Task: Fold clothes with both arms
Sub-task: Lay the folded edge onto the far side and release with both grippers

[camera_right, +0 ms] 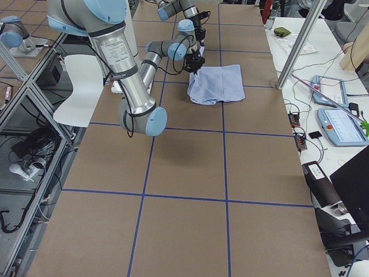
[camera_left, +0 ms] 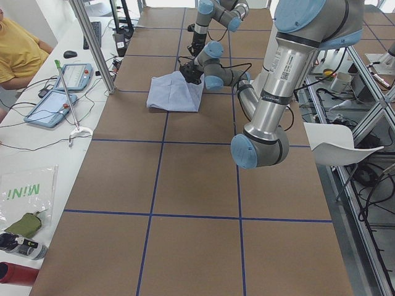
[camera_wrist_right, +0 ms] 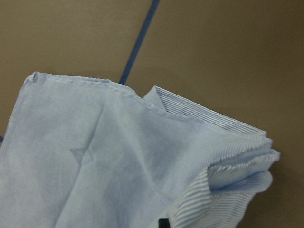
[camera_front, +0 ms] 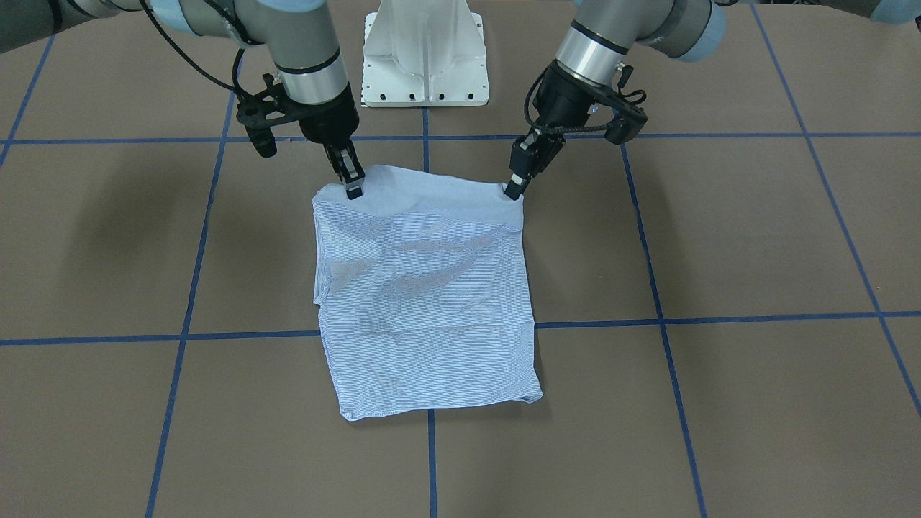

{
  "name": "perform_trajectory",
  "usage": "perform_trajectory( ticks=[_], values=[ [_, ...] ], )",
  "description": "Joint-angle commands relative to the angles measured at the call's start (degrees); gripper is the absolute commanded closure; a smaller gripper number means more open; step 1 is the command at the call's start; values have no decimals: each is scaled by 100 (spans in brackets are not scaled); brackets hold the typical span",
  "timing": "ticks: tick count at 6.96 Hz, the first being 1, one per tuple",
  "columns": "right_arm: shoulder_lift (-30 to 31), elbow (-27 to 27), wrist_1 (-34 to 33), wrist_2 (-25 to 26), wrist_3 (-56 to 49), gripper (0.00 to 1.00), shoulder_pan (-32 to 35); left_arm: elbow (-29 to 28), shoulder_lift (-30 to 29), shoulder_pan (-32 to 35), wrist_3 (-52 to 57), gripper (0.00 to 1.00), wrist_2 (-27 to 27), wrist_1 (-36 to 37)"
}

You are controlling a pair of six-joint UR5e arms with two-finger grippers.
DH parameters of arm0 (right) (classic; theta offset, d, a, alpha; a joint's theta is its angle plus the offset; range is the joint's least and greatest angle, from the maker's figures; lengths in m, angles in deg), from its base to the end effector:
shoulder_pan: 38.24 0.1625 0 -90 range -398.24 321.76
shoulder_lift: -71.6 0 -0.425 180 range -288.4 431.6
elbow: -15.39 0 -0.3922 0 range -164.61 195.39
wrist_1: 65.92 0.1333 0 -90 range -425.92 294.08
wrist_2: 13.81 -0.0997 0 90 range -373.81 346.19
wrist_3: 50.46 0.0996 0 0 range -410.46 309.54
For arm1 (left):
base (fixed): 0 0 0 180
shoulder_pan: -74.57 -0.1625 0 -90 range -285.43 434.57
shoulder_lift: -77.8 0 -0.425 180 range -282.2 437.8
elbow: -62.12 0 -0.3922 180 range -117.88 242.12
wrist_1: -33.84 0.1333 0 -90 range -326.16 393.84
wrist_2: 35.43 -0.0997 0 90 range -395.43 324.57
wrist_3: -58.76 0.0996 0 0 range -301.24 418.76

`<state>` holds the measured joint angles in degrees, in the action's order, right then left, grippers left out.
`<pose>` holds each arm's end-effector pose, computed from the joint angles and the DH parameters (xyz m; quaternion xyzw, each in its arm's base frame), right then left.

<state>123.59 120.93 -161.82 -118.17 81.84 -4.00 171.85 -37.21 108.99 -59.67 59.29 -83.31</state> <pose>-0.4624 -0.4461 0.1732 -0.1422 -0.3918 0.5225 0.7438 0.4107 -0.4331 0.2077 -0.0026 0.5875 -0.4011 0.7029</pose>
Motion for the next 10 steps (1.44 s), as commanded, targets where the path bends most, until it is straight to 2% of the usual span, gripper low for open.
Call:
perform_trajectory(
  ticks=[1, 3, 4, 5, 6, 7, 8, 9, 10],
  values=[
    [-1098, -1800, 185, -268, -746, 100, 529, -967, -459, 362, 327, 100, 29, -114],
    [-1313, -2876, 948, -400, -1370, 100, 733, -2308, -941, 538, 381, 100, 21, -973],
    [-1618, -3577, 1264, -400, -1609, 100, 742, -2803, -1066, 626, 564, 100, 12, -1359],
    [-1813, -4228, 1841, -418, -1698, 100, 829, -3234, -1232, 705, 871, 100, -6, -1416],
    [-1989, -4783, 2161, -714, -1821, 87, 1082, -3682, -1513, 950, 1187, 68, -6, -1512],
    [-2217, -5127, 2312, -786, -2170, 10, 1233, -4191, -1750, 1135, 1486, 34, -6, -1774],
    [-2289, -5174, 2304, -1100, -2217, 0, 1495, -4301, -1761, 1241, 1576, 27, -6, -1898],
    [-2307, -5192, 2261, -1434, -2548, 0, 1724, -4302, -1701, 1373, 1707, 27, 29, -2013],
    [-2351, -5375, 2191, -1429, -2891, 0, 1753, -4267, -1604, 1374, 1778, 27, 38, -2118]
  ],
)
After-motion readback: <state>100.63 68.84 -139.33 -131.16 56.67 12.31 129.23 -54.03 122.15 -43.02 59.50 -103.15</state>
